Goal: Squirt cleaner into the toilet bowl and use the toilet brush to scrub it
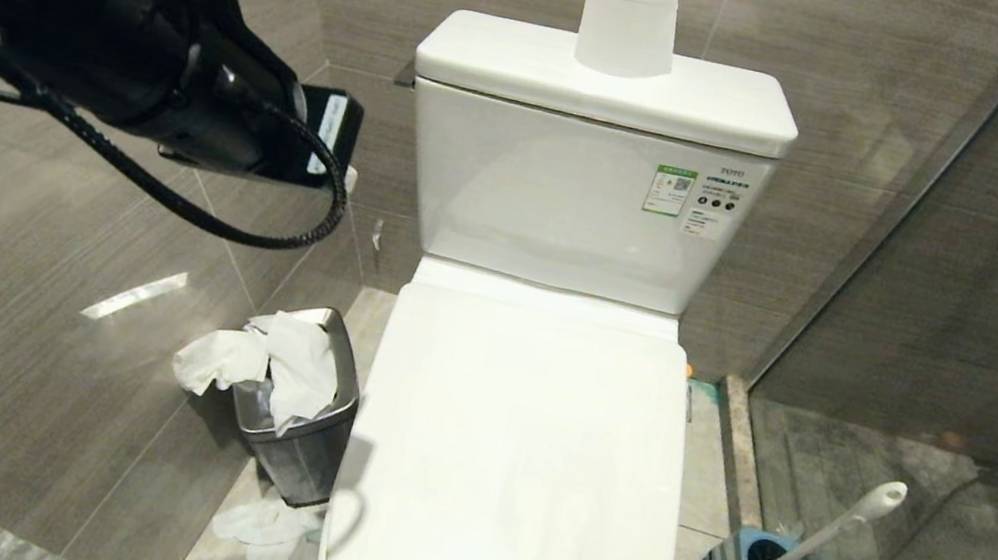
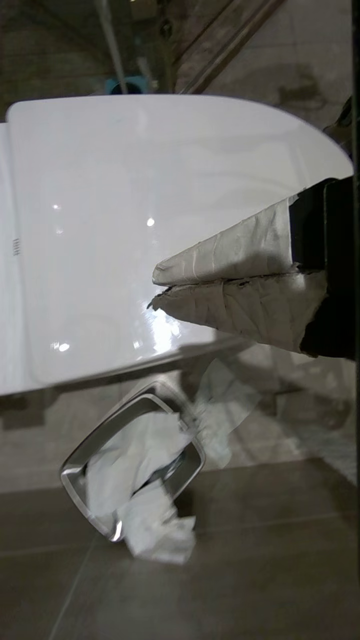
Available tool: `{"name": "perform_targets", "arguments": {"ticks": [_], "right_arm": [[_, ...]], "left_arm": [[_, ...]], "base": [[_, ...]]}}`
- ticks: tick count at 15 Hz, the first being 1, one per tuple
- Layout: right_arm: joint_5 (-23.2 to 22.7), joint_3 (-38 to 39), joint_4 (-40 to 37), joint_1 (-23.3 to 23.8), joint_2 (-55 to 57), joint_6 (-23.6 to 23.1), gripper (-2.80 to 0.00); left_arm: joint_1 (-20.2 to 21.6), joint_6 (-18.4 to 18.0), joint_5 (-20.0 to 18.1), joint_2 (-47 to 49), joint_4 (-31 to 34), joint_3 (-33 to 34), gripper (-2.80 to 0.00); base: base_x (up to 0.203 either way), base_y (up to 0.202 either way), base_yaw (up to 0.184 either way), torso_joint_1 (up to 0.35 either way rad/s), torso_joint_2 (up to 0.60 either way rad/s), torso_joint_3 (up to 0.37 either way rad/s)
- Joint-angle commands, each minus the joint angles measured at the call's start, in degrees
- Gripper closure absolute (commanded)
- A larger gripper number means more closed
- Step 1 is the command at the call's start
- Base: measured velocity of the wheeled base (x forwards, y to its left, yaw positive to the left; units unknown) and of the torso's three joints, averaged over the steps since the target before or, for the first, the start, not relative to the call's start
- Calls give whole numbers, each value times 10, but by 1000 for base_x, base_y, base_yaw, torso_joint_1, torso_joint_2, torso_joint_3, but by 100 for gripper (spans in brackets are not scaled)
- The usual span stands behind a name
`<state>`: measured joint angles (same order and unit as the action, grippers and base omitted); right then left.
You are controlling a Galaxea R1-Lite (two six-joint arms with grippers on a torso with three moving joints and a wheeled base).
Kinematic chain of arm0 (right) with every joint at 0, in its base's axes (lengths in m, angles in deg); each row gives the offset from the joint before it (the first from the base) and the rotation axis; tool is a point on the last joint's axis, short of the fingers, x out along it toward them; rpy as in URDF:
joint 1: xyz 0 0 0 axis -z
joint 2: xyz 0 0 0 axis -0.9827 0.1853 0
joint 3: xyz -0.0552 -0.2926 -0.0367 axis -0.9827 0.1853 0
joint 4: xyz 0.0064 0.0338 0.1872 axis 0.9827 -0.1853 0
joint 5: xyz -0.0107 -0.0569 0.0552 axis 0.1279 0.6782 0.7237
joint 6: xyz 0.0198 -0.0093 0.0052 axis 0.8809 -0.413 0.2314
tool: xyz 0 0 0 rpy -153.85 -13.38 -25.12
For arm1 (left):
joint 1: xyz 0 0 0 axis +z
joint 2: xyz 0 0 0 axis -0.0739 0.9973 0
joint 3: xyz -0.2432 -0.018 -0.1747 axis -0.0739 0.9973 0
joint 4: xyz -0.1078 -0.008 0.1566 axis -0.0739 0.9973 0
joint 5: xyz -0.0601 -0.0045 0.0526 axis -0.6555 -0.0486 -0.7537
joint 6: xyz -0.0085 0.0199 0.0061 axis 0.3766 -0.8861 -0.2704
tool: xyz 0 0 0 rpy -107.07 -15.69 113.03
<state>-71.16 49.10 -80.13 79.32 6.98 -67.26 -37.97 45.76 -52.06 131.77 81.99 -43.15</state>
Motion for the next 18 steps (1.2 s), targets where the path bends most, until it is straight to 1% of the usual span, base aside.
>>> {"name": "perform_targets", "arguments": {"ticks": [1,2,5,8,11,14,17,18], "right_arm": [[0,0,0,0,0,1,0],[0,0,0,0,0,1,0],[0,0,0,0,0,0,0],[0,0,0,0,0,0,0],[0,0,0,0,0,0,0],[0,0,0,0,0,1,0],[0,0,0,0,0,0,0],[0,0,0,0,0,0,0]], "left_arm": [[32,-56,13,-6,-17,-30,0],[40,-67,14,-15,-41,-31,0],[53,-89,38,-34,-82,-31,0],[65,-95,46,-63,-140,-26,0],[64,-97,45,-110,-145,-21,0],[47,-97,36,-159,-146,-20,0],[44,-102,-19,-195,-146,-19,0],[48,-117,-22,-200,-146,-19,0]], "base": [[0,0,0,0,0,0],[0,0,0,0,0,0],[0,0,0,0,0,0],[0,0,0,0,0,0],[0,0,0,0,0,0],[0,0,0,0,0,0],[0,0,0,0,0,0],[0,0,0,0,0,0]]}}
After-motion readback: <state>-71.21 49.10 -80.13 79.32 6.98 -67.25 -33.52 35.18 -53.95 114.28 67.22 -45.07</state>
